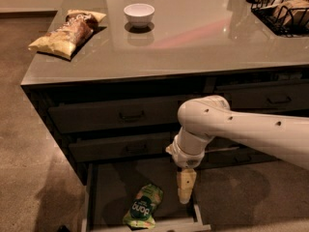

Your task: Pick green rice chip bag from bottom drawer and place on counter

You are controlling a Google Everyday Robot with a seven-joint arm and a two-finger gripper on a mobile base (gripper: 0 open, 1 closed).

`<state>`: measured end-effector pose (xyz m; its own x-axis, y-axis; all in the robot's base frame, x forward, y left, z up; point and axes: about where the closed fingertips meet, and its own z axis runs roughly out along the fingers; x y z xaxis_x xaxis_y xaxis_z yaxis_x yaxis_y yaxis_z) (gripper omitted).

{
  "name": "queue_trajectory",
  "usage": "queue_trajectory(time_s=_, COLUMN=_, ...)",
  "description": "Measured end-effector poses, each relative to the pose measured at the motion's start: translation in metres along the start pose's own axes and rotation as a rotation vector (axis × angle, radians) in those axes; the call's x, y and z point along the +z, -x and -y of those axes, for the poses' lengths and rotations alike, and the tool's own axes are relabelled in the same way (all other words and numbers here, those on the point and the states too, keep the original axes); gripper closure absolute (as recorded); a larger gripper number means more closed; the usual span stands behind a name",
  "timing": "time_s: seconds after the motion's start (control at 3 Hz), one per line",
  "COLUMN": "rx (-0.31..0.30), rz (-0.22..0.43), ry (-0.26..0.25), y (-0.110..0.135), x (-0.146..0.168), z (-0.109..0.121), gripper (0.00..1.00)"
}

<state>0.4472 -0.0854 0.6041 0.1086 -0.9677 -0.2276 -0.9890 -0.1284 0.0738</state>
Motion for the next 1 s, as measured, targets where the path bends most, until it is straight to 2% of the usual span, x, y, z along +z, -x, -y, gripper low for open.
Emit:
queue_trajectory(time_s=0.33, rx=-0.192, rz=0.058, ry=-0.059, y=0.029, x=0.047, z=0.013, gripper=0.0)
queue_trajectory(time_s=0.67, rx=-0.39, rz=0.158, ry=-0.163, y=0.052, x=0.086, z=0.023, gripper=0.0)
queue_trajectory(time_s=1.0, rx=-0.466, rz=0.174, ry=-0.212, y=0.061, x=0.087, z=0.032, gripper=0.0)
